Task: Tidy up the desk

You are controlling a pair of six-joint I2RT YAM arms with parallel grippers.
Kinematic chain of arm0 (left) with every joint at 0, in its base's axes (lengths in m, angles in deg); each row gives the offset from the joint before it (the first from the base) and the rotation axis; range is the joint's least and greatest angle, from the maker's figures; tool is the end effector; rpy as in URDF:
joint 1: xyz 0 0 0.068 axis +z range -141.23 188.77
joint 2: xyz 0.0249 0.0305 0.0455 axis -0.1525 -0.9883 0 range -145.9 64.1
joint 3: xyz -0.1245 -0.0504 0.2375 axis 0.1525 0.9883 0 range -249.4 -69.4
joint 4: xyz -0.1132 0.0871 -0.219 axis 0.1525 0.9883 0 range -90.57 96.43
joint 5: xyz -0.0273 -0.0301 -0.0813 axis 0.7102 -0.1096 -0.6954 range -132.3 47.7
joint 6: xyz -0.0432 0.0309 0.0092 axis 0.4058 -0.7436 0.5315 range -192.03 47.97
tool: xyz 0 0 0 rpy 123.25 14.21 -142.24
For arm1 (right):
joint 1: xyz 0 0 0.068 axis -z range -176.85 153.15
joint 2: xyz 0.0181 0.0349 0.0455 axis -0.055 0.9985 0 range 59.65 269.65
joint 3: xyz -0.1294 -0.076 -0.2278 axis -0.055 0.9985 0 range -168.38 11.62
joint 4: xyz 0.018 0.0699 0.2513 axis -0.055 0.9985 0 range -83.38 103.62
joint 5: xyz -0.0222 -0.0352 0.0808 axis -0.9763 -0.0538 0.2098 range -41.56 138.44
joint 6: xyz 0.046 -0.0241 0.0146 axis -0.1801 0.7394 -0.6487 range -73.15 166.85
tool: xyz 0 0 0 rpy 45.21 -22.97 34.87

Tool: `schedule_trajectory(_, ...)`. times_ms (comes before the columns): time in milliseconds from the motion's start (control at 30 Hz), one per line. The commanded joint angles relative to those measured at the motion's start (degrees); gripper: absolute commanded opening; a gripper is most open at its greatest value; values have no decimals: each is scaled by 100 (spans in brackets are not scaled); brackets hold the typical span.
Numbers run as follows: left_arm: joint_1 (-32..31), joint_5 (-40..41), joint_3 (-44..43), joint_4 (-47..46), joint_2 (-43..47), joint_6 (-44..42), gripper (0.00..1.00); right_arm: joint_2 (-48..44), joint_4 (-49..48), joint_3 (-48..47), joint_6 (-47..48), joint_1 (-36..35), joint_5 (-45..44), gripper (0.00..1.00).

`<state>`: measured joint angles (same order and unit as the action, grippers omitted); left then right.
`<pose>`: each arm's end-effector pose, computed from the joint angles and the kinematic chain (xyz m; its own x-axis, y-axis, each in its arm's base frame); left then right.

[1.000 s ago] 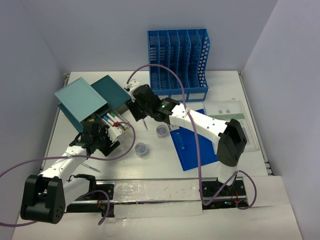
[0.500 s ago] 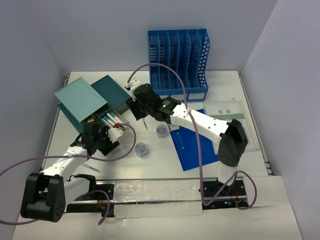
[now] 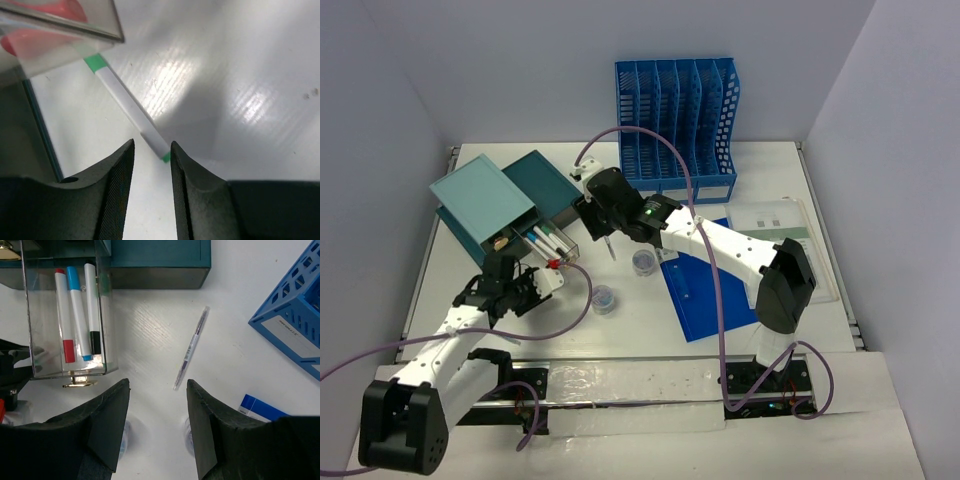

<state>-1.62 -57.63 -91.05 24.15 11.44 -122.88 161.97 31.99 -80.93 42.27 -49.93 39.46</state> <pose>0.1573 -0.0384 0.1590 -0.2646 0.8089 -0.5250 0.8327 0.4663 0.2987 0.2550 0.3302 0.3262 -0.4016 -0.4032 -0.8223 -0.6831 0.7299 -0.0242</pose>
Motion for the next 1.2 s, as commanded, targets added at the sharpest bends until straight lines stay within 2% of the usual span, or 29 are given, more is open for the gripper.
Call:
schedule_trajectory(0,43,-62,-54,584,64,-289,41,-437,-23,-96,80,35,-89,57)
schedule_trajectory(167,108,18,-94,401,159,-83,46,-520,-37,-15,89,35,-136,56)
schedule_trajectory(400,116,98,-782,-175,-82,1605,65,-538,-27,36,93,39,-165,56)
schedule_trajectory(667,108,388,-867,66,-898,1712,66,-549,-14,11,133,43,-233,56)
schedule_trajectory(1167,2,661,-643,-61,-1199,1660,65,-499,38,-74,140,39,-245,56)
